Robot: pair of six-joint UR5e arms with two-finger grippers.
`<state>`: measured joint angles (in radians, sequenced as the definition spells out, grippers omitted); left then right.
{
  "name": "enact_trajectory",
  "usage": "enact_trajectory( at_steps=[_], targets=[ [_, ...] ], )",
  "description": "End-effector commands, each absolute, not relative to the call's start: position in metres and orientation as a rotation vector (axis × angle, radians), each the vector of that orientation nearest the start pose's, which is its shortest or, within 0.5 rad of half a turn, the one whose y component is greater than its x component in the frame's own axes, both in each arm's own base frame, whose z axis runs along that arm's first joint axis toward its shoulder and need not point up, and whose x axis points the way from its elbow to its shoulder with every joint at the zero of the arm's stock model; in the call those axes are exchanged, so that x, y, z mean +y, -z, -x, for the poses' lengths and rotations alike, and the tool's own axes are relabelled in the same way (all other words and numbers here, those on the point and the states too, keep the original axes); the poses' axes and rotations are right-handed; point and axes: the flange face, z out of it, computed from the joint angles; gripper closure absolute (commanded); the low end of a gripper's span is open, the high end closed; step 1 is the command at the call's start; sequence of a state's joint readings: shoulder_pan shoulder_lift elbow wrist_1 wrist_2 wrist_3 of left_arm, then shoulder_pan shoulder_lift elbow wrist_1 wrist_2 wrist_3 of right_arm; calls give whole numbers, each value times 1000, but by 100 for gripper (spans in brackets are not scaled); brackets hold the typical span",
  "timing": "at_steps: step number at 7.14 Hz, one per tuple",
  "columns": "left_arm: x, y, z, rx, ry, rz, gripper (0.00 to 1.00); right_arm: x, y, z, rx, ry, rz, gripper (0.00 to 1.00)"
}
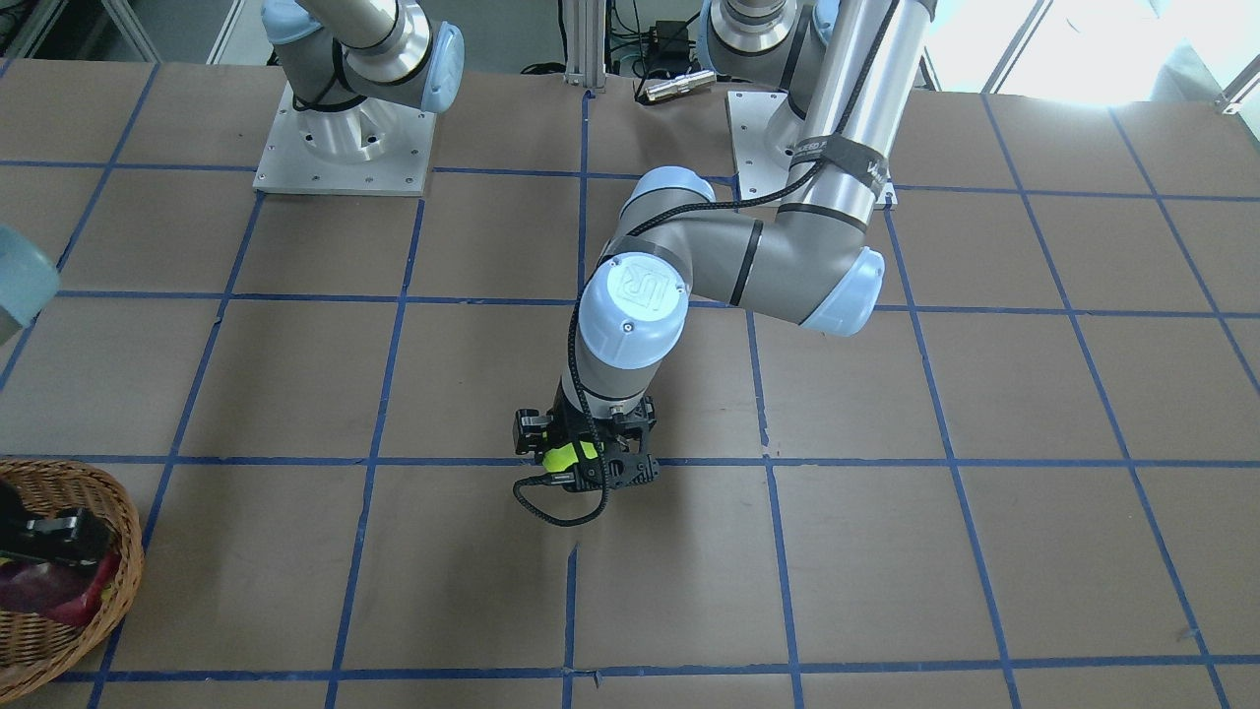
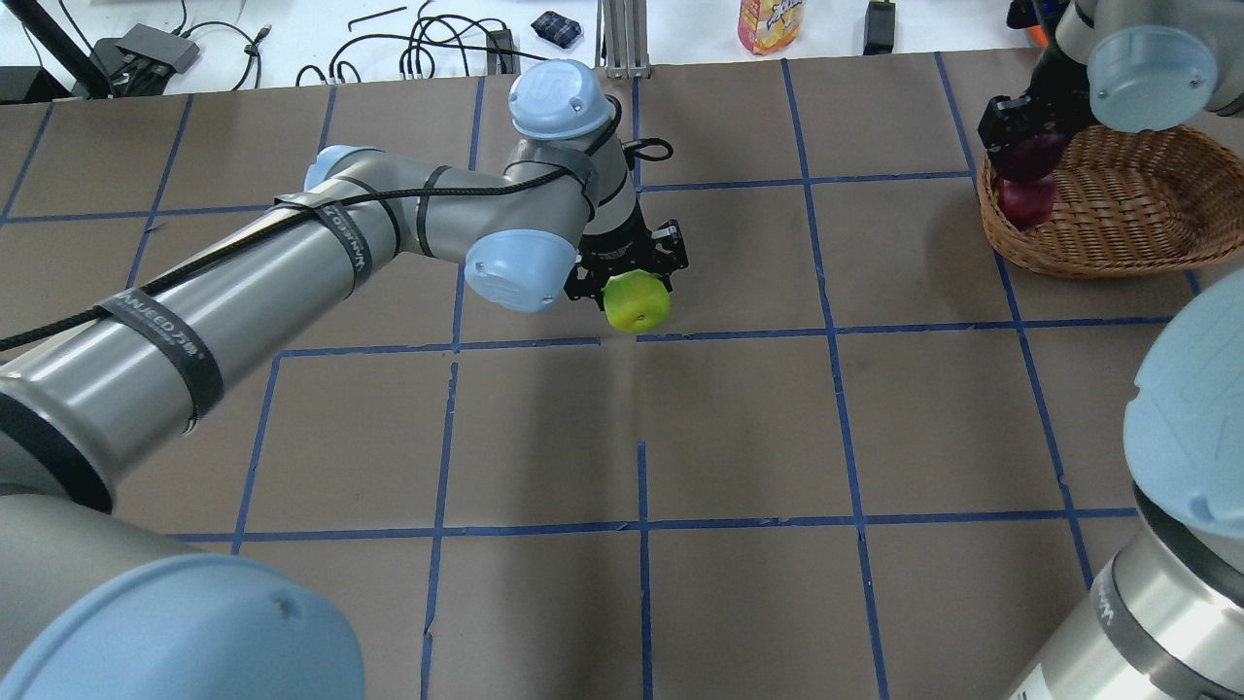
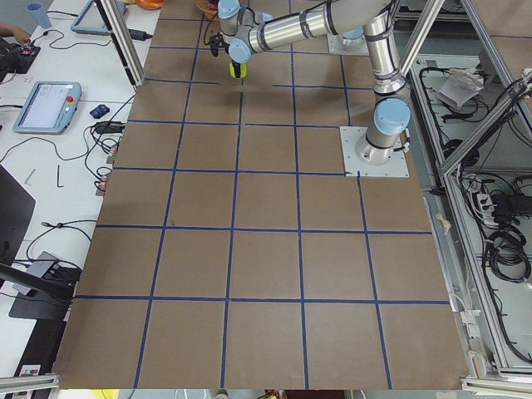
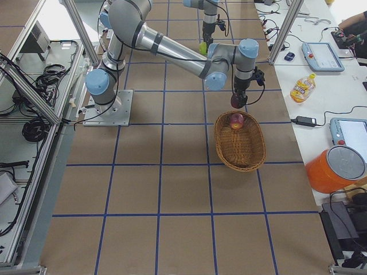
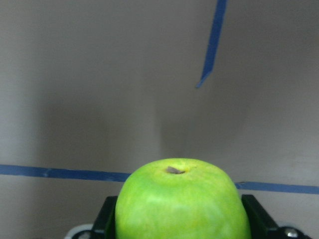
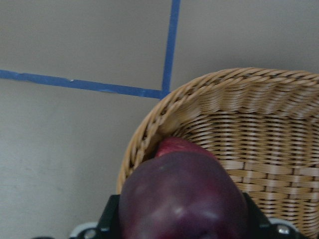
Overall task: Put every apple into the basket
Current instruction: 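Drop the purple apple into the basket while the left carries the green apple, then release the green apple at the table center and raise the left gripper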
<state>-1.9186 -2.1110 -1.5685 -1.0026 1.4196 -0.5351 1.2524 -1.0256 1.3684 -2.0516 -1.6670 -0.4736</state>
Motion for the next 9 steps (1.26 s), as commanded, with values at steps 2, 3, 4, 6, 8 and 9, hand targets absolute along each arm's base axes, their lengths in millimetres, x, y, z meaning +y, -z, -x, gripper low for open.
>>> enact_trajectory(
  at_steps=[2, 3, 4, 6, 8, 9],
  targets=[
    [-557, -212, 384, 3191, -13, 140, 0, -702, -284, 186, 3348, -5, 196, 65],
    [-566, -230, 373, 3211, 21, 168, 0, -698, -278, 197, 3333, -18, 152, 45],
    [-576, -240, 356, 3214, 34, 112, 0, -696, -272, 196, 3323, -35, 148, 0],
    [-600, -291, 287, 3237, -77, 17, 0, -695, -271, 186, 3274, -7, 167, 0],
    [-604, -351, 194, 3227, -99, -102, 0, -693, -299, 151, 3268, -4, 222, 0],
    [-601, -384, 145, 3224, -71, -150, 0, -694, -321, 85, 3261, -1, 315, 0]
  ],
)
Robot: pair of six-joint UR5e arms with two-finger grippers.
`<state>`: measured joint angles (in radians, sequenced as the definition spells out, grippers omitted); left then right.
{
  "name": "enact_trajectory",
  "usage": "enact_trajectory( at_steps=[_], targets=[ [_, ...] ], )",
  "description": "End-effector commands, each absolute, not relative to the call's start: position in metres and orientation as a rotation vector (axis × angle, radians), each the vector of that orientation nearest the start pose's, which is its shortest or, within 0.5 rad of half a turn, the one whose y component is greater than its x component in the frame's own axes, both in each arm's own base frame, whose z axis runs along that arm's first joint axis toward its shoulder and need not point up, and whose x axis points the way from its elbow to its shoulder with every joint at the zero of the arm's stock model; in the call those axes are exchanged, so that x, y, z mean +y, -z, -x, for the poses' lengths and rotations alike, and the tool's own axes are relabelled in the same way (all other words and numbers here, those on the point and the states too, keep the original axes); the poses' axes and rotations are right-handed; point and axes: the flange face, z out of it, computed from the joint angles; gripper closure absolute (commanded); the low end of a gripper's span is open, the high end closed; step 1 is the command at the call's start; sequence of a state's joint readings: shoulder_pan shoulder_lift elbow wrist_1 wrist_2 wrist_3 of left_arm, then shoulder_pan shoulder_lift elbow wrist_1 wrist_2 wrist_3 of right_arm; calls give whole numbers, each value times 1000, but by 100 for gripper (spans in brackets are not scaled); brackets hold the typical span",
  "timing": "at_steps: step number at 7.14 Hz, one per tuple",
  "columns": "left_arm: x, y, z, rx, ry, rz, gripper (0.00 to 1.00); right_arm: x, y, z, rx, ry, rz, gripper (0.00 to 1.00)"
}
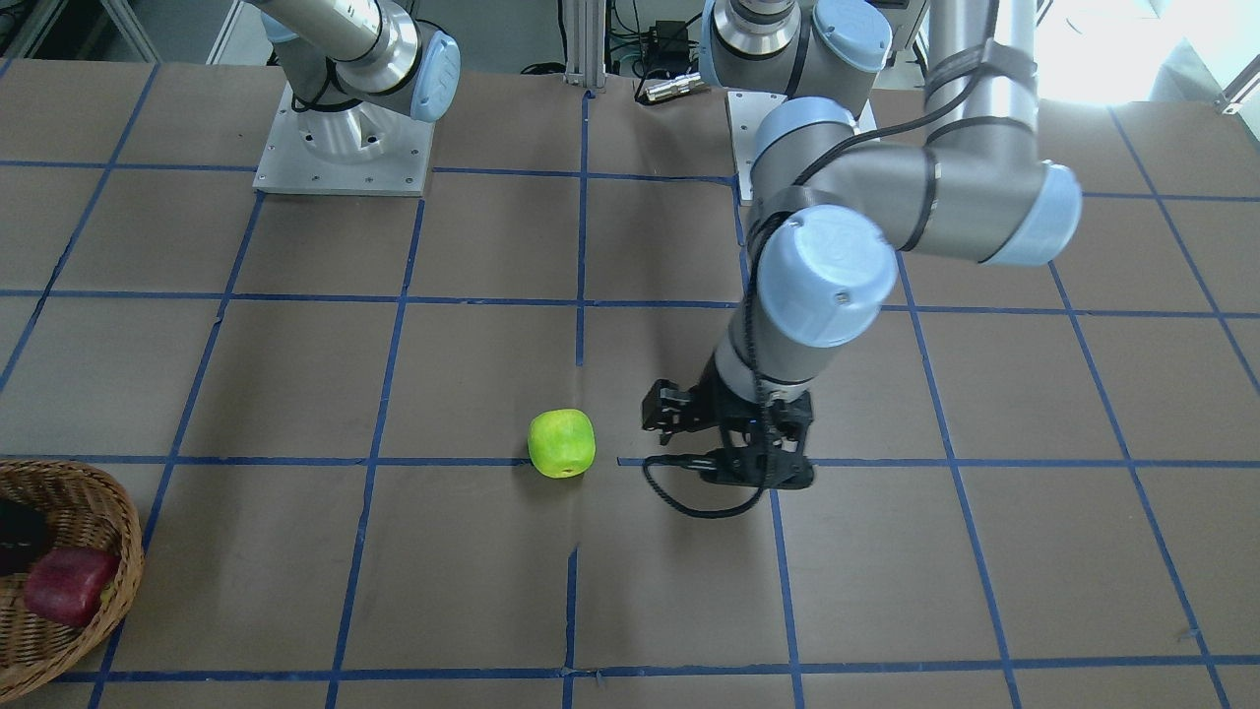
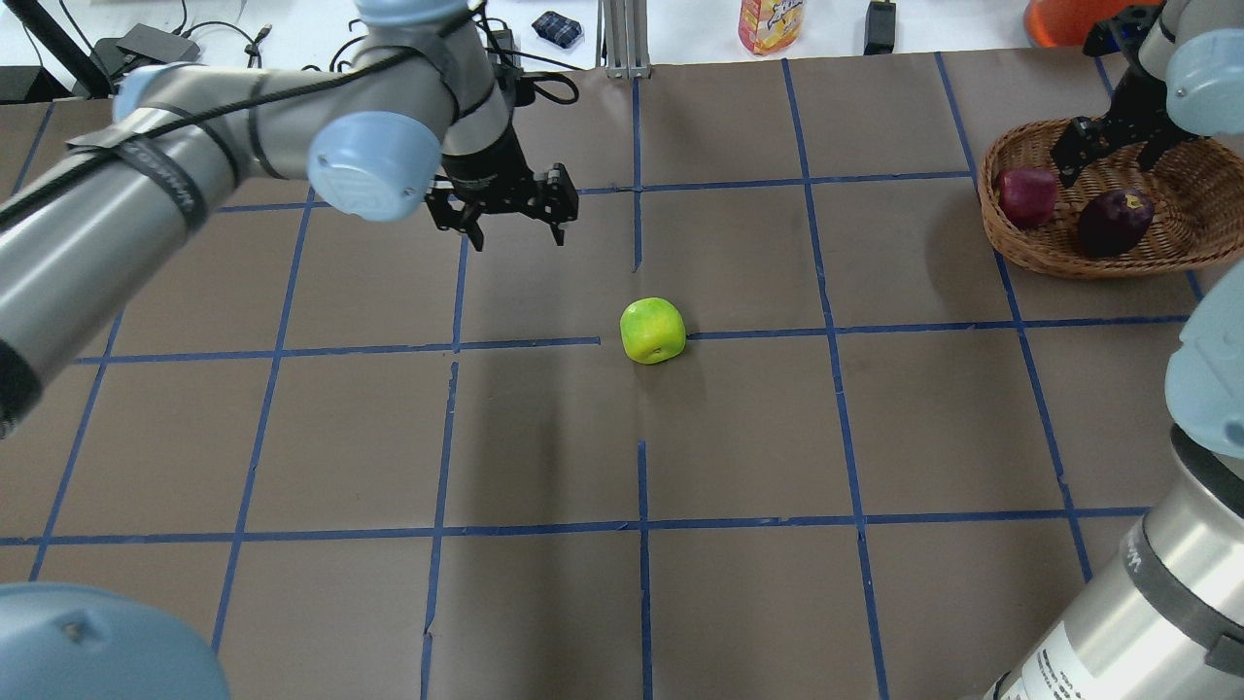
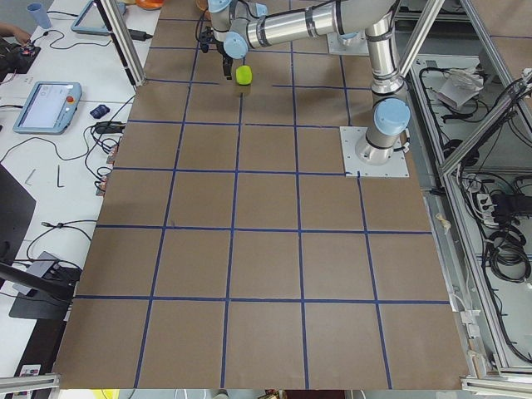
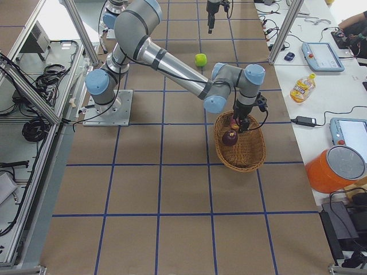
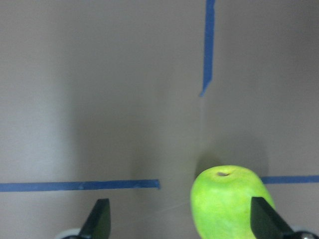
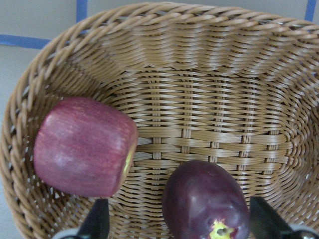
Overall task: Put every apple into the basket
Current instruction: 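Release the green apple at the table center and raise the left gripper, then grasp the green apple at the center with the right gripper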
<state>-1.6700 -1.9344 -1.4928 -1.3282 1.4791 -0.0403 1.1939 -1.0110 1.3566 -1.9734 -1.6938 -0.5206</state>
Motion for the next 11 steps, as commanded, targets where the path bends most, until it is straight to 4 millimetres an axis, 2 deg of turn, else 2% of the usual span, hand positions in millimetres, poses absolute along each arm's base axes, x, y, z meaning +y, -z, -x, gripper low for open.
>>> enact_trajectory(
  at_steps=[1, 2, 3, 4, 5, 6, 7, 11],
  targets=[
    [-591, -415, 120, 3150, -56, -236, 0, -690, -335, 13, 3253, -16, 322, 0],
    [-573, -443, 118, 3129, -37, -233, 0, -681, -343, -58, 3259, -1, 234, 0],
    [-558, -466, 120, 3122, -7, -235, 0, -664, -340, -131, 3262, 3, 163, 0],
    [-552, -471, 119, 3121, -2, -233, 0, -638, -333, -193, 3263, 6, 15, 0],
    [-552, -475, 119, 3121, 10, -218, 0, -607, -318, -257, 3233, -8, -184, 0],
    [-551, -473, 120, 3124, 6, -202, 0, -586, -309, -311, 3188, 82, -273, 0],
    [-550, -468, 121, 3138, -7, -164, 0, -568, -295, -335, 3175, 119, -233, 0],
    [-551, -463, 112, 3141, -26, -116, 0, -533, -236, -340, 3074, 156, -155, 0]
  ],
)
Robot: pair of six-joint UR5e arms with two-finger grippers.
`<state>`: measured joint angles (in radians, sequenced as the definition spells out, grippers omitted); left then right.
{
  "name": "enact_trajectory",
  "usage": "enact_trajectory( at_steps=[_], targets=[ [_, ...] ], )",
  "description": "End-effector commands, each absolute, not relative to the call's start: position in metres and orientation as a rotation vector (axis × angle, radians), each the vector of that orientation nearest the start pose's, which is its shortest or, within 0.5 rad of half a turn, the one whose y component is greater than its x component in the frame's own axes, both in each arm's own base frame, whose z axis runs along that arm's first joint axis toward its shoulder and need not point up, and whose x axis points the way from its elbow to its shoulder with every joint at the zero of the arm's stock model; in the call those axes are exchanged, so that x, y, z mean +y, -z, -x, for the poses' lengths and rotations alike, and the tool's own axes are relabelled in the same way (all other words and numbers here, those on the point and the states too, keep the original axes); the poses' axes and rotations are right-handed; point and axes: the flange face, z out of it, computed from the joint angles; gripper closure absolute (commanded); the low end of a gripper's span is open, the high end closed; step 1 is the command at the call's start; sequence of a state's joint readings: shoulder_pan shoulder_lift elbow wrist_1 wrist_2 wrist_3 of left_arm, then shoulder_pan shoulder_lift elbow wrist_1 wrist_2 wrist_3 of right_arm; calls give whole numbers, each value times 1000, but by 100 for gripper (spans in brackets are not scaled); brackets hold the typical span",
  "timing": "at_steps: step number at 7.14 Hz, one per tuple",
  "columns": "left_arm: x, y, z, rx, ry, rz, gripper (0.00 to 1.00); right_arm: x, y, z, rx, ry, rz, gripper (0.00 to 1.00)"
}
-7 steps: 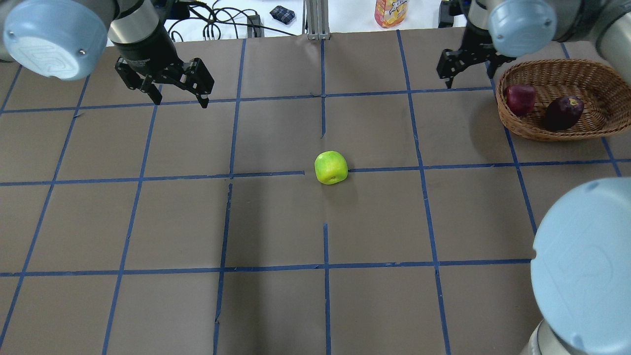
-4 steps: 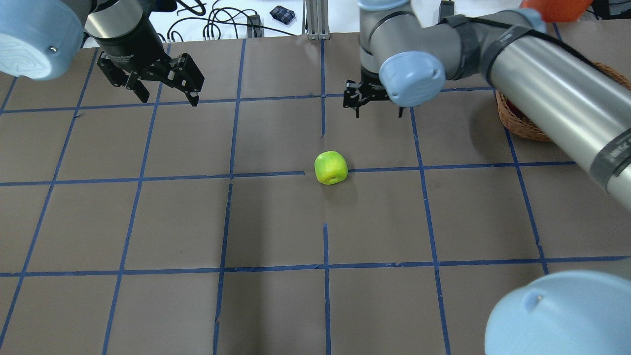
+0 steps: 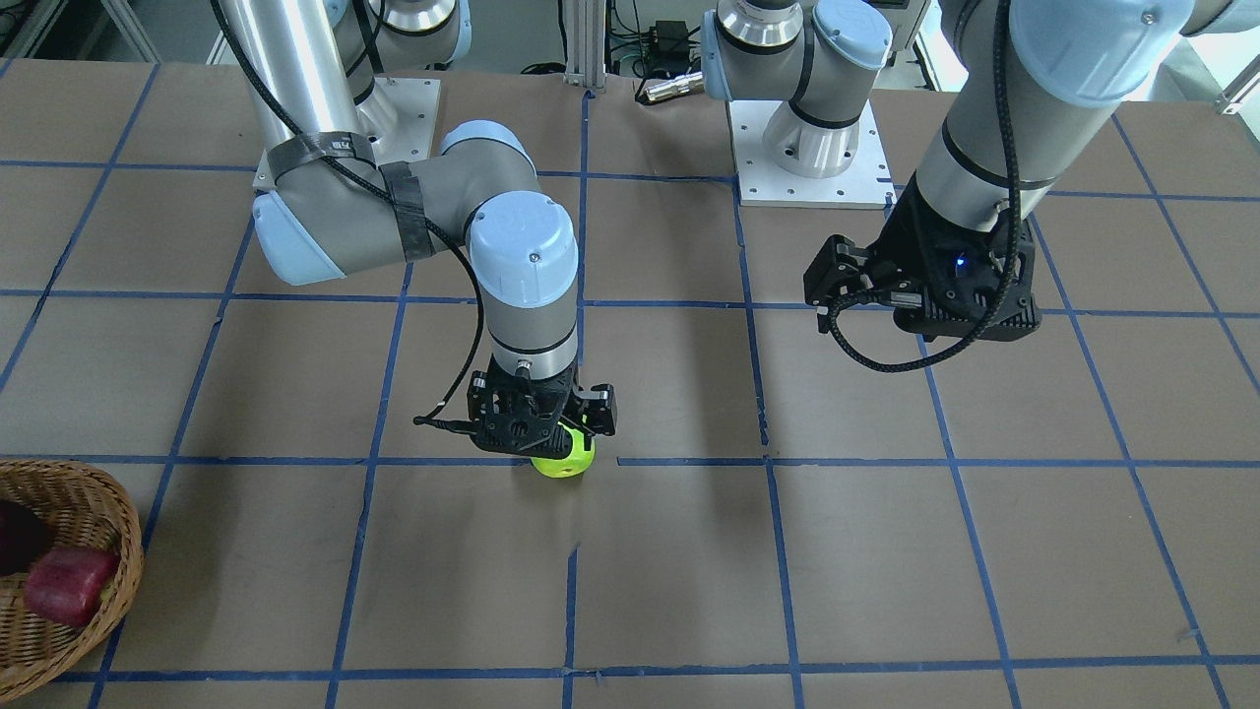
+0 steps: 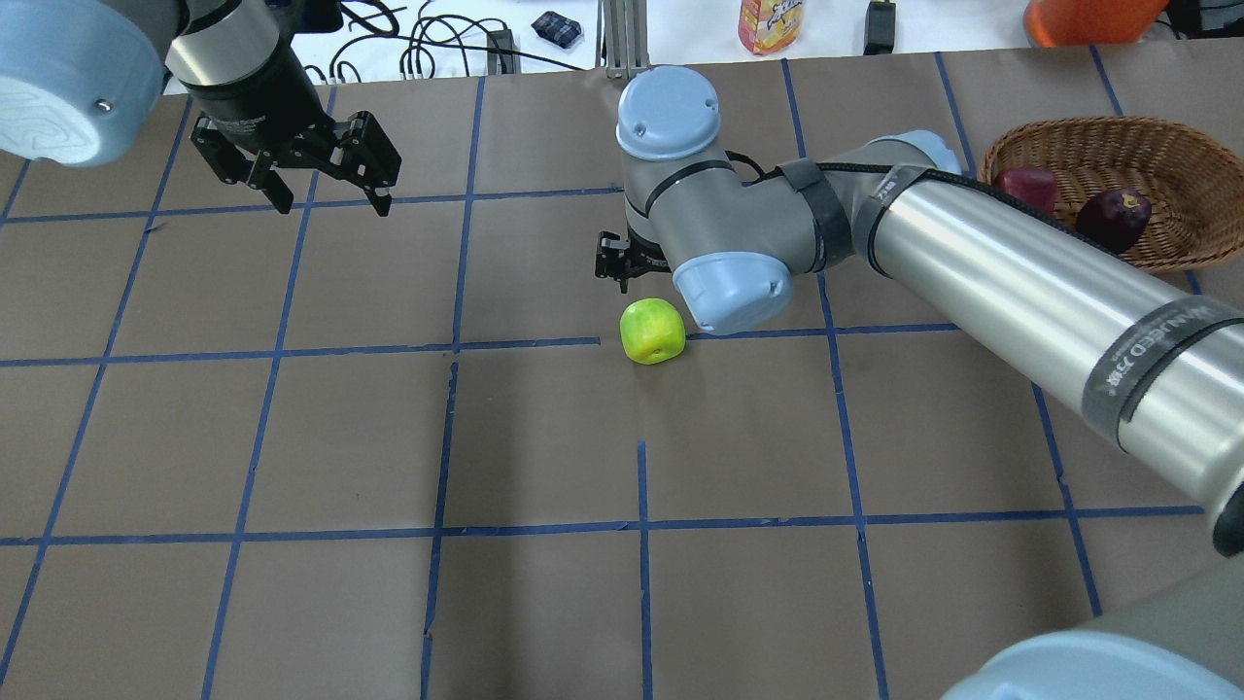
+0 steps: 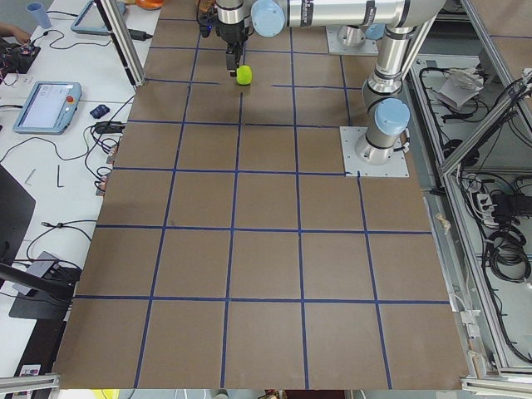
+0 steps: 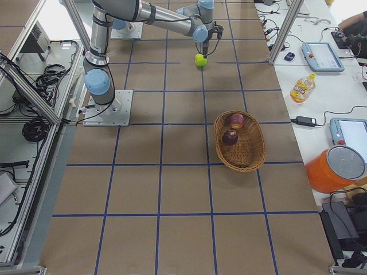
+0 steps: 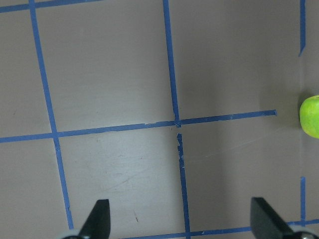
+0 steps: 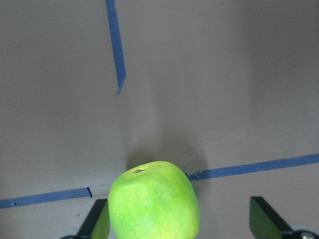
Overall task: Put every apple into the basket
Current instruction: 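Grasp the green apple at the center with the right gripper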
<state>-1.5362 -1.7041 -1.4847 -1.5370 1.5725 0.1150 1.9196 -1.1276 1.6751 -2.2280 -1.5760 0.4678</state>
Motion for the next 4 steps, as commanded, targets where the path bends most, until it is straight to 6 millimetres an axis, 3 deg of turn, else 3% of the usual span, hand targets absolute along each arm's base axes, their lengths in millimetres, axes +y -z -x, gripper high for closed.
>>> enact_trajectory(
  at_steps=[1, 4],
  targets=[
    [-551, -464, 112, 3138, -32, -101, 0, -530, -229, -339, 3072, 170, -121, 0],
    [-551, -463, 112, 3141, -31, -53, 0, -530, -201, -345, 3080, 161, -51, 0]
  ],
)
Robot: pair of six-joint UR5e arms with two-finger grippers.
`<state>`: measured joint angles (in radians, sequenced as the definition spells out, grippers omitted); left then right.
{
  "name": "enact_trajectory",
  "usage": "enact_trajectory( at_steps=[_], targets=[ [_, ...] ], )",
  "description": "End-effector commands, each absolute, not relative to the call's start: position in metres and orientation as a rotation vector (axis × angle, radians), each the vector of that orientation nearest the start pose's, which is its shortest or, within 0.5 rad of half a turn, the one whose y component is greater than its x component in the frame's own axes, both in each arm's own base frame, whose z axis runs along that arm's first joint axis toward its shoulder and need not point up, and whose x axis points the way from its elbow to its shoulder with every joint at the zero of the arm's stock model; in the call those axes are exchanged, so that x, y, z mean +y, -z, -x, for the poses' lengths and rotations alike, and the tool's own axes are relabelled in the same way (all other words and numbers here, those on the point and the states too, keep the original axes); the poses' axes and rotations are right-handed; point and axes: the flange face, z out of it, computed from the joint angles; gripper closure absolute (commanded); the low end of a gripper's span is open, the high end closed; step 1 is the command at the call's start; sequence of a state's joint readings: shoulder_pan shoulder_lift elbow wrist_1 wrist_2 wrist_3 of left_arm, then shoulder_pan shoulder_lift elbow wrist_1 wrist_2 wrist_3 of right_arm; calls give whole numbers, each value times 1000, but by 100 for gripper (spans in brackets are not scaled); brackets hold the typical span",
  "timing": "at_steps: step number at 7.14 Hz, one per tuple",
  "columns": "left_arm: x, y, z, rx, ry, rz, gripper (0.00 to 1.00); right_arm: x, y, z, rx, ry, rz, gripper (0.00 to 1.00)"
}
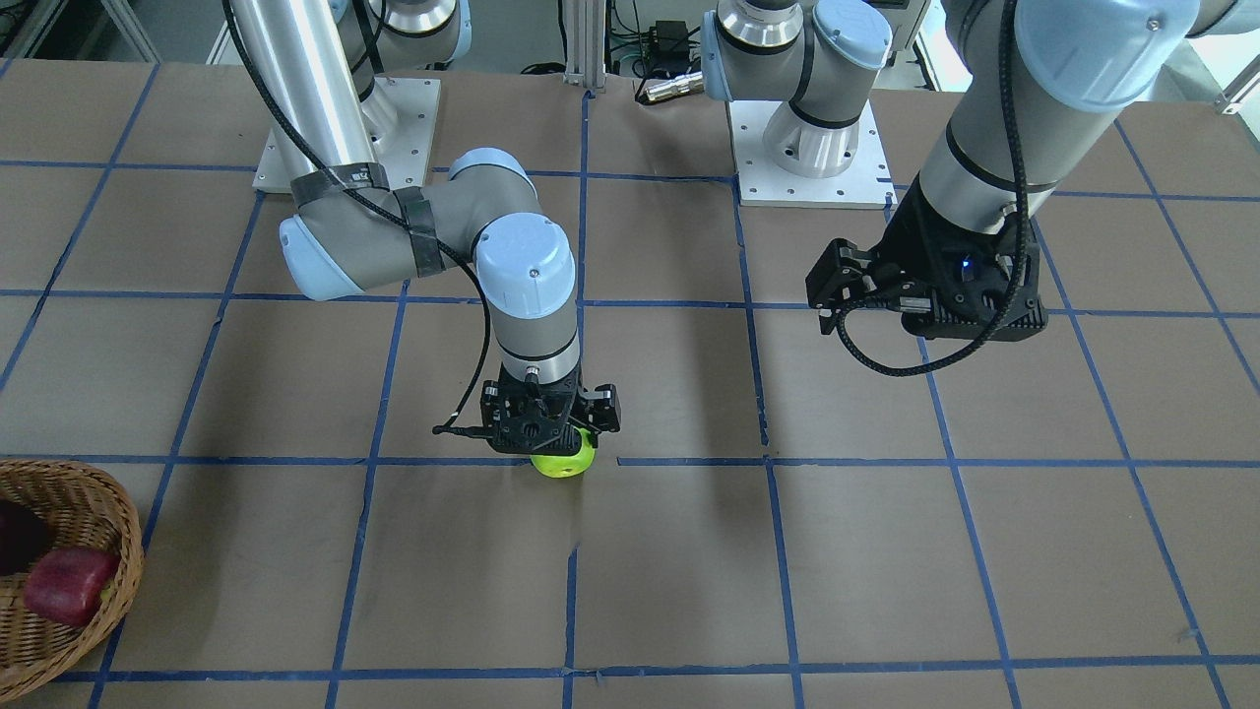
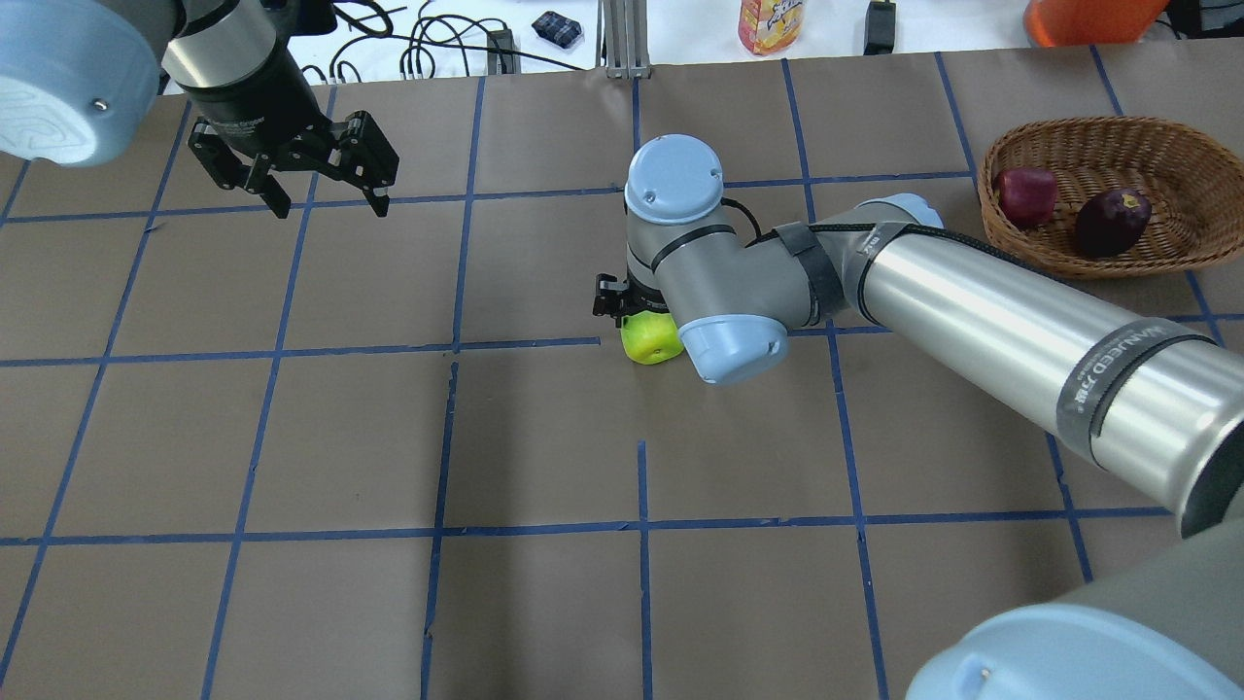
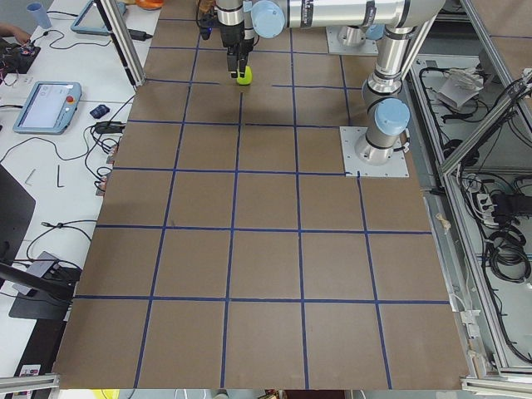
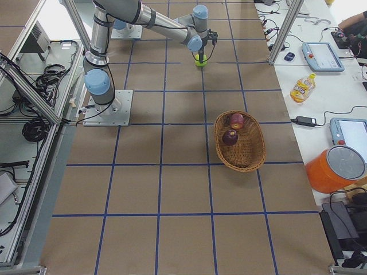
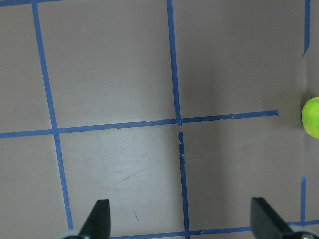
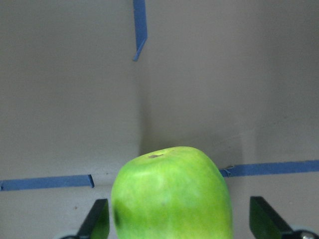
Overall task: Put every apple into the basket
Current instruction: 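Grasp the green apple at the center with the right gripper, then carry the green apple into the basket and open the right gripper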
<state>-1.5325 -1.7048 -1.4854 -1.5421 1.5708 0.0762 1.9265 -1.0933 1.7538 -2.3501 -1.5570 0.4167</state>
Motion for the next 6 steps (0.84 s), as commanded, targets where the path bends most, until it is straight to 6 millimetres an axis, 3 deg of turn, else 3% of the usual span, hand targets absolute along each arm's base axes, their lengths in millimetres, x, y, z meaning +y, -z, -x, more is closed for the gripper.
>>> enact_trajectory(
  at_steps=[1, 2, 3, 4, 6],
  targets=[
    [-551, -464, 112, 3144, -29, -53, 0, -529, -198, -347, 3082, 157, -37, 0],
    [-551, -466, 113, 3146, -21, -53, 0, -528, -195, -349, 3086, 152, -25, 0],
    [-552, -467, 112, 3142, -19, -51, 0, -535, -202, -349, 3072, 232, 12, 21],
    [-551, -469, 112, 3142, -12, -51, 0, -537, -210, -347, 3070, 247, 14, 55],
    [-552, -469, 112, 3142, -12, -51, 0, -559, -242, -327, 3073, 275, 9, 56]
  ],
)
